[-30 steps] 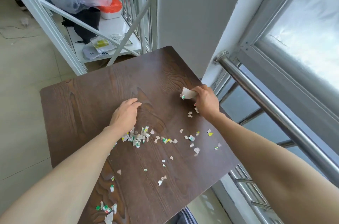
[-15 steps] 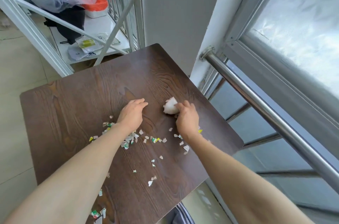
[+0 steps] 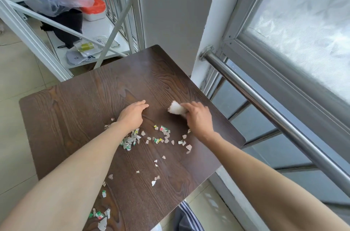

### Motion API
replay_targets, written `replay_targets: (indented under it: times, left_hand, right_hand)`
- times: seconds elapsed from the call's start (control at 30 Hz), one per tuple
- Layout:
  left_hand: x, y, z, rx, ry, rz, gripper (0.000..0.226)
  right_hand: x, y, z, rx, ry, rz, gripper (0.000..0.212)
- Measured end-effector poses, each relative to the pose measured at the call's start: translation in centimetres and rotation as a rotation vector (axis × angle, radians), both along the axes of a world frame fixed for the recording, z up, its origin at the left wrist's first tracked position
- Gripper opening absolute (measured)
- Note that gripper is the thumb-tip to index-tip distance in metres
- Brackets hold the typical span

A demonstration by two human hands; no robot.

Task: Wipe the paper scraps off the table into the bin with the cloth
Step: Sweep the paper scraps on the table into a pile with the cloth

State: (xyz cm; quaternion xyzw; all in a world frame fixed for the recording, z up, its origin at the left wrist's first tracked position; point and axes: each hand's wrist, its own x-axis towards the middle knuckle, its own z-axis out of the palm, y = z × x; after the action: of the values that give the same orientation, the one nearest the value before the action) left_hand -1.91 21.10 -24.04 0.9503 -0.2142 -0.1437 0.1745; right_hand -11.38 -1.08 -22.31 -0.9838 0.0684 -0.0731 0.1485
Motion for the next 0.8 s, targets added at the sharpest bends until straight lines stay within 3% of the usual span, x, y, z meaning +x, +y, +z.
replay_targets:
  times: [0.13,0.27,0.57,0.7,0.8]
  left_hand:
    - [-0.2,-0.3,0.1,0.024,0.011,0.009,0.057]
    - [-0.3,-0.6,0.2,0.057,0.007,0.006,0.061]
    - [-0.9,-1.2,0.6,0.073,0.015,0.009,0.059]
    - [-2.0,-1.6,0.5,0.034,0.001,-0.053,0.060]
    - [-2.7,-2.0,0.5,0.035,-0.016,-0.049,0.064]
  right_hand:
    - [-0.6,-2.8,-0.8,-0.016,0.075,-0.111,0.040]
    - [-1.5,0.0,-1.5,0.064,0.095,-0.173,0.046]
    - [-2.7,3.2,-0.7,0.098,0.170,0.096,0.046]
    - [-3.5,-0.7,-0.1,0.016,0.090,-0.035,0.038]
    - [-5.7,-4.1,-0.3,-0.049,0.145,-0.179,0.044]
